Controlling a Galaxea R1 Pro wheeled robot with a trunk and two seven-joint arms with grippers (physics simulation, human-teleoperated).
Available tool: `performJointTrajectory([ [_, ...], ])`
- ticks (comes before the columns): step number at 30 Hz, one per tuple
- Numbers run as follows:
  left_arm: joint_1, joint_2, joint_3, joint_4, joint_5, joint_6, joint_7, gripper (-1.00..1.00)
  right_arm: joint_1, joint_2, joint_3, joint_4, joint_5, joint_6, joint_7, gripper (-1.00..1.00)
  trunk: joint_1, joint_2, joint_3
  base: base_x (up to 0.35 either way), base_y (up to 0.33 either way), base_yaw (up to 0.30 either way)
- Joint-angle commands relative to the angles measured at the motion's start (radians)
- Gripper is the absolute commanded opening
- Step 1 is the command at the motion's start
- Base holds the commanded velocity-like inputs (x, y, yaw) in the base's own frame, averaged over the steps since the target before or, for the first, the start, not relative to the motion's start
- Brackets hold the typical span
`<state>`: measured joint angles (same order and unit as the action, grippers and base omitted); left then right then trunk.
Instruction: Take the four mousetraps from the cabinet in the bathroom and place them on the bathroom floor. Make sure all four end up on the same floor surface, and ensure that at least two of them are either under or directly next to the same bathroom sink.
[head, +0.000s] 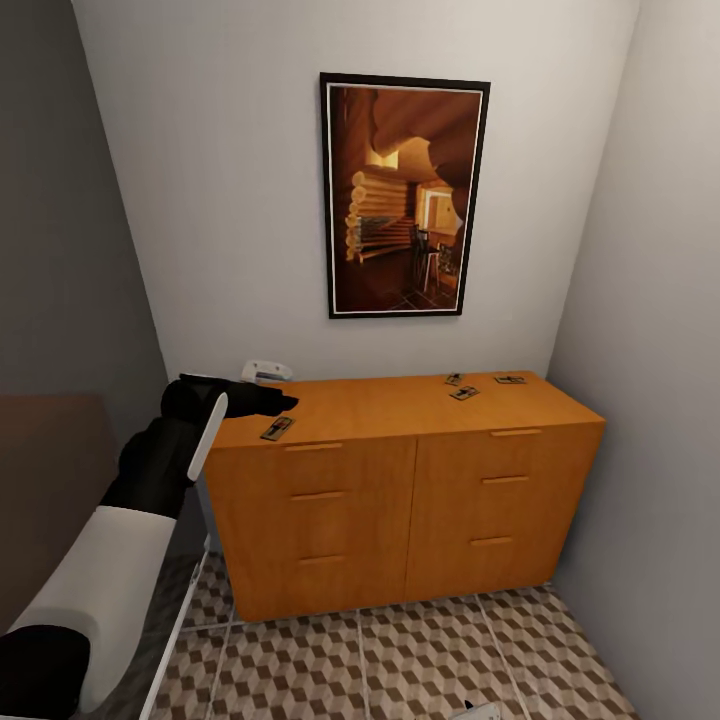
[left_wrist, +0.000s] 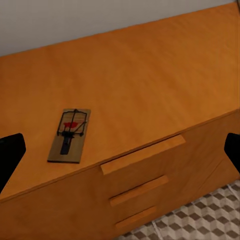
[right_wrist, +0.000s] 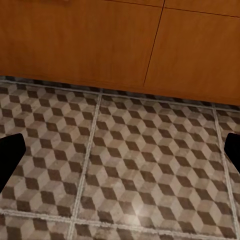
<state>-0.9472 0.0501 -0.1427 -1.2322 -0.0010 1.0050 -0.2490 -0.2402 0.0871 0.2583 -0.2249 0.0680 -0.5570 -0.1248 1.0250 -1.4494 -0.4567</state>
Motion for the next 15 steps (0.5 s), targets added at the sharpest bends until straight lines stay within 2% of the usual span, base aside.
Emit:
performJointTrajectory([
  [1,-0.001,0.001,-0.002,-0.001,0.0,0.004,-0.002,1.0,-0.001,0.0,0.004,0.001,0.007,-0.001,-0.01,1.0,0.0,-0.001,-0.001,0.0,0.0,0.0],
  [8,-0.001,0.002,-0.003,0.002,0.002,0.004,-0.004,1.0,-0.001,-0.001,0.004,0.001,0.007,-0.001,-0.01,1.0,0.0,-0.001,-0.001,0.016,0.006,0.0],
  [15,-0.001,0.002,-0.004,0.007,0.002,0.003,-0.004,1.0,-0.001,0.0,0.004,0.001,0.007,-0.001,-0.01,1.0,0.0,-0.001,-0.001,0.116,0.049,0.0],
])
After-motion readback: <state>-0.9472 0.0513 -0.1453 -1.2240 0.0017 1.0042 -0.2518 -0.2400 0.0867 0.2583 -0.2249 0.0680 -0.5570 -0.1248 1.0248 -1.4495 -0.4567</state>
